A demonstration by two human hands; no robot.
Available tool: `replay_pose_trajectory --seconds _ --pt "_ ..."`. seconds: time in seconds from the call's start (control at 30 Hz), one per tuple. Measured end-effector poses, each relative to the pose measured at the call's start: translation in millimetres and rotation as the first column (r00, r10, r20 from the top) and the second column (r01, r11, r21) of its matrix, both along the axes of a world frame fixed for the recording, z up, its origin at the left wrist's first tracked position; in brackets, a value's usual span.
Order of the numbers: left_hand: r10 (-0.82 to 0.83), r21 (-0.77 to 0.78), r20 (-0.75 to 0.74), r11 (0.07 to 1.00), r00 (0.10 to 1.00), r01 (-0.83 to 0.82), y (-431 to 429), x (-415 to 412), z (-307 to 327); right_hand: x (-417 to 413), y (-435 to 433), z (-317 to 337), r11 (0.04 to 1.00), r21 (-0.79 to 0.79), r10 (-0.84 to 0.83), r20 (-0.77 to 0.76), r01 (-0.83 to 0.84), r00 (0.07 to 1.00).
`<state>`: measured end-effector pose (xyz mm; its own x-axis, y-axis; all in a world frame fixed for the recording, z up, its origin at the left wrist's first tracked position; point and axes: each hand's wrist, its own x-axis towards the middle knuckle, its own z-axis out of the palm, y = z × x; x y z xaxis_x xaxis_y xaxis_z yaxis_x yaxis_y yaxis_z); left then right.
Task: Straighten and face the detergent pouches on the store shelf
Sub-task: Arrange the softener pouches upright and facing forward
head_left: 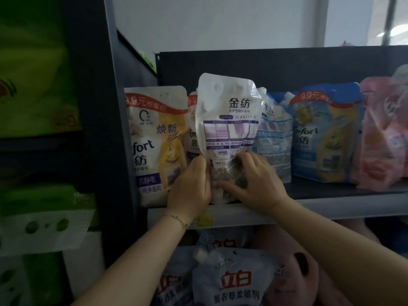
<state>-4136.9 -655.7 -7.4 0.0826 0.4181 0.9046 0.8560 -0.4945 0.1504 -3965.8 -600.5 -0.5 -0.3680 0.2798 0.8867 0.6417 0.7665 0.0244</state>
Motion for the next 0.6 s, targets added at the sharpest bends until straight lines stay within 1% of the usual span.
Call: replay_pose_trajectory --seconds 0.1,0.17,0.3,0.37,0.43,0.5,0.6 --pt "-0.069 0.012 -0.001 0.998 0.998 0.069 -0.3 -0.3 -0.7 1.1 -0.5 0.6 0.999 0.009 0.051 0.014 -0.051 0.999" --pt "-0.098 0.016 -0.012 0.995 0.995 0.098 -0.3 -1.0 -1.3 0.8 0.5 0.2 0.998 0.025 0.057 0.046 -0.058 0.997" --pt "-0.059 -0.03 -0.026 0.998 0.998 0.059 0.0 -1.4 -3.7 -1.4 0.3 0.6 0.993 0.094 0.062 0.063 -0.068 0.996" --pt "-0.083 -0.093 0.003 0.992 0.997 0.082 0.3 -0.7 -3.0 -2.3 0.0 1.4 0.986 0.134 0.091 0.044 -0.096 0.995" --pt "-0.116 -0.131 0.001 0.985 0.993 0.115 1.1 0.1 -1.2 -2.9 0.2 1.7 0.983 0.145 0.109 0.016 -0.111 0.994" --pt "-0.119 -0.141 -0.033 0.984 0.992 0.113 -0.3 0.9 0.5 -2.1 0.9 1.3 0.986 0.117 0.125 -0.03 -0.12 0.992" --pt "-0.113 -0.166 -0.082 0.981 0.99 0.098 -1.8 2.0 2.6 0.2 2.2 1.7 0.991 0.028 0.132 -0.13 -0.129 0.983"
